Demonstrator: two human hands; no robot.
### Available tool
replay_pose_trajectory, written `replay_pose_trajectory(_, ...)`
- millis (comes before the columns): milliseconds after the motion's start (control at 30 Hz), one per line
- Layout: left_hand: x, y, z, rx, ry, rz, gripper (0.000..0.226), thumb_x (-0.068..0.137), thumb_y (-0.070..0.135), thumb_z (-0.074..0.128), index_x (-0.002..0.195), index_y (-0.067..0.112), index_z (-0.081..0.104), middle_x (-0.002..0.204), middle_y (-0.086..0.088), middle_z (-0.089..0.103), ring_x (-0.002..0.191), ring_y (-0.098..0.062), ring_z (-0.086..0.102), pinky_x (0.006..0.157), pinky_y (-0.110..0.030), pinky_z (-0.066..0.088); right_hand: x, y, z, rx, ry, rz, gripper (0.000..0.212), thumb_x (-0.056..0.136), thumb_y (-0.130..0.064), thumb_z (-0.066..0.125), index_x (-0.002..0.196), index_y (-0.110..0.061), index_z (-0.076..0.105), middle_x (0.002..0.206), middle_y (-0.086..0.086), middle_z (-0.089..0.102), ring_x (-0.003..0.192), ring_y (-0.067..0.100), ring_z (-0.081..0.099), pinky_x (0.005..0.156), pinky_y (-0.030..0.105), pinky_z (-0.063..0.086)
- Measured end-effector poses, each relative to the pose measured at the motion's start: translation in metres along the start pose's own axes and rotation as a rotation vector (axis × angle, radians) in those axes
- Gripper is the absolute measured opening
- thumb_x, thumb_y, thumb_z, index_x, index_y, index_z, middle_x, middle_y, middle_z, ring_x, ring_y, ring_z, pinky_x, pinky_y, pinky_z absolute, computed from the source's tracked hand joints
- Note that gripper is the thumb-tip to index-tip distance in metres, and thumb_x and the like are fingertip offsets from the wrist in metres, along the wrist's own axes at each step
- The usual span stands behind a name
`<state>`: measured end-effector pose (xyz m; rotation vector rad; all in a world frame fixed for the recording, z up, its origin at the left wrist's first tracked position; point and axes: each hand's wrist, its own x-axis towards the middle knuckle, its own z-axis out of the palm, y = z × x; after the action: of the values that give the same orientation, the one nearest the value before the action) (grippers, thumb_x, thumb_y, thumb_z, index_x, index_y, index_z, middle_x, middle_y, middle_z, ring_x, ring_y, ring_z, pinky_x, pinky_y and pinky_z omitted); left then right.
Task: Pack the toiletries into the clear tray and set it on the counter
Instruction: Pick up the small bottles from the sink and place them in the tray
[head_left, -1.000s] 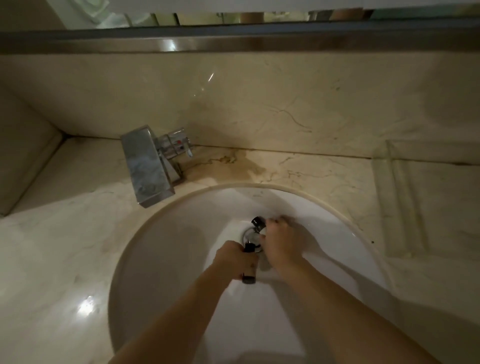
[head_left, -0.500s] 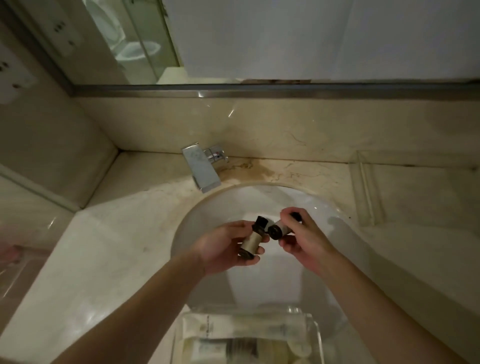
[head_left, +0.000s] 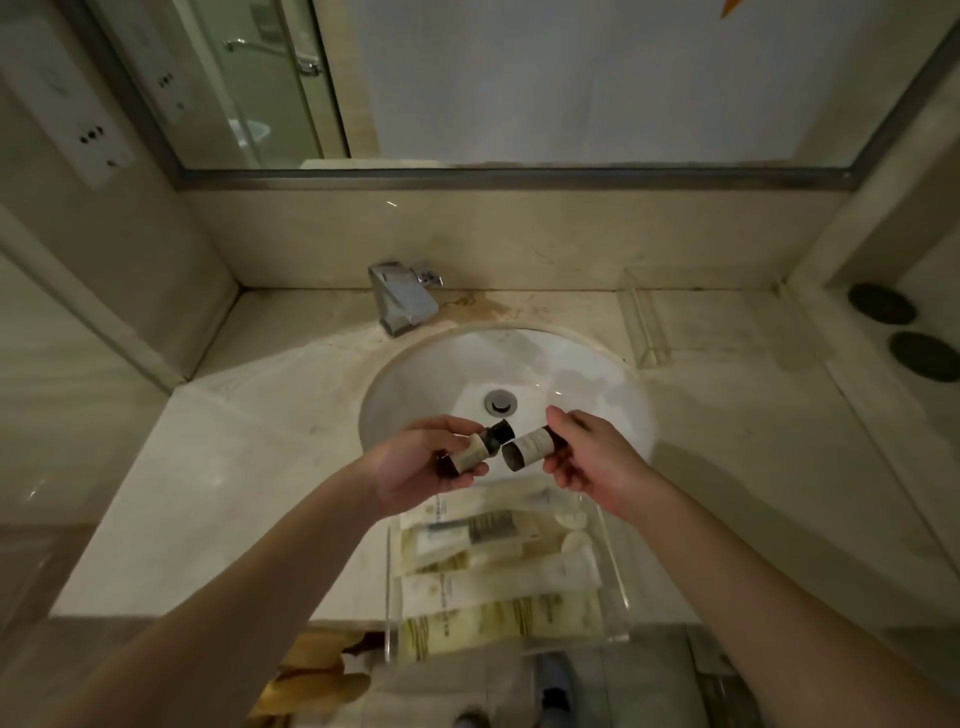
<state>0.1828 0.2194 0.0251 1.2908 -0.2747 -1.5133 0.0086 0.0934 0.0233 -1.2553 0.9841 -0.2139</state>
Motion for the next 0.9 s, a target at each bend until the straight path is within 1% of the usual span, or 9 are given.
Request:
replay_pose_trajectory(167, -0.028, -0.031, -0.007, -0.027, -0.077, 0.017, 0.033, 0.076, -0.007, 0.054, 0.109, -0.002, 0.058, 0.099, -0.018, 0.060, 0.082, -0.026, 0.064, 0.062, -0.023, 0.057, -0.032, 0.025, 0.007, 0.026, 0.018, 0.062, 0.036, 0.097, -0.037, 0.046, 0.097, -0.003, 0.059, 0.063, 0.010, 0.064, 0.047, 0.018, 0.050, 0.050, 0.029, 0.036)
replay_pose_trajectory(300, -0.043, -0.051, -0.013, -0.029, -0.090, -0.010, 0.027, 0.087, -0.012, 0.049, 0.108, -0.003, 0.063, 0.103, -0.017, 0.065, 0.094, -0.028, 0.065, 0.086, -0.032, 0.057, -0.053, 0.047, 0.010, 0.032, 0.006, 0.122, 0.037, 0.099, -0.033, 0.044, 0.107, -0.001, 0.061, 0.069, 0.011, 0.066, 0.049, 0.016, 0.053, 0.045, 0.024, 0.039)
replay_pose_trajectory(400, -0.051, -0.063, -0.015, -0.014, -0.011, -0.010, 0.022, 0.087, -0.010, 0.050, 0.102, -0.001, 0.065, 0.100, -0.018, 0.067, 0.092, -0.030, 0.066, 0.080, -0.032, 0.059, -0.062, 0.062, 0.012, 0.042, -0.029, 0.141, 0.034, 0.099, -0.031, 0.046, 0.108, -0.002, 0.061, 0.073, 0.012, 0.067, 0.052, 0.016, 0.054, 0.048, 0.024, 0.040)
replay_pose_trajectory(500, -0.058, -0.077, -0.020, 0.182, 0.073, 0.036, 0.020, 0.087, -0.004, 0.058, 0.103, 0.002, 0.066, 0.094, -0.010, 0.066, 0.085, -0.022, 0.062, 0.071, -0.027, 0.054, -0.066, 0.076, 0.016, 0.022, -0.033, 0.150, 0.032, 0.097, -0.031, 0.050, 0.104, -0.002, 0.063, 0.071, 0.011, 0.066, 0.052, 0.015, 0.055, 0.049, 0.024, 0.041)
replay_pose_trajectory(600, -0.064, -0.093, -0.028, 0.356, 0.118, 0.081, 0.025, 0.082, -0.004, 0.066, 0.107, 0.001, 0.066, 0.098, -0.006, 0.066, 0.087, -0.016, 0.063, 0.068, -0.019, 0.052, -0.069, 0.089, 0.022, -0.022, -0.037, 0.162, 0.027, 0.096, -0.026, 0.052, 0.101, -0.002, 0.062, 0.069, 0.011, 0.066, 0.051, 0.015, 0.055, 0.049, 0.025, 0.041)
replay_pose_trajectory(700, -0.068, -0.108, -0.038, 0.564, 0.128, 0.129, 0.023, 0.079, -0.005, 0.070, 0.098, 0.008, 0.068, 0.093, -0.006, 0.068, 0.086, -0.020, 0.065, 0.075, -0.023, 0.055, -0.073, 0.098, 0.025, -0.112, -0.109, 0.172, 0.020, 0.096, -0.020, 0.052, 0.101, -0.002, 0.060, 0.075, 0.014, 0.068, 0.052, 0.015, 0.056, 0.048, 0.024, 0.041)
replay_pose_trajectory(767, -0.070, -0.115, -0.045, 0.870, 0.143, 0.182, 0.021, 0.079, 0.004, 0.072, 0.096, 0.017, 0.069, 0.091, -0.001, 0.069, 0.088, -0.019, 0.066, 0.083, -0.026, 0.053, -0.076, 0.102, 0.025, -0.217, -0.155, 0.179, 0.015, 0.095, -0.018, 0.053, 0.099, -0.004, 0.059, 0.080, 0.015, 0.070, 0.053, 0.014, 0.056, 0.048, 0.023, 0.041)
replay_pose_trajectory(833, -0.074, -0.120, -0.049, 1.121, 0.144, 0.238, 0.021, 0.079, 0.014, 0.072, 0.100, 0.020, 0.070, 0.091, 0.007, 0.068, 0.088, -0.013, 0.065, 0.083, -0.021, 0.051, -0.077, 0.106, 0.026, -0.322, -0.173, 0.191, 0.014, 0.093, -0.017, 0.056, 0.101, -0.006, 0.057, 0.081, 0.013, 0.072, 0.054, 0.013, 0.055, 0.047, 0.021, 0.039)
replay_pose_trajectory(900, -0.079, -0.122, -0.048, 1.225, 0.126, 0.283, 0.024, 0.079, 0.018, 0.072, 0.102, 0.020, 0.069, 0.091, 0.011, 0.065, 0.086, -0.008, 0.062, 0.080, -0.014, 0.048, -0.077, 0.110, 0.025, -0.401, -0.186, 0.199, 0.015, 0.092, -0.018, 0.057, 0.101, -0.007, 0.056, 0.082, 0.011, 0.073, 0.053, 0.012, 0.053, 0.046, 0.021, 0.036)
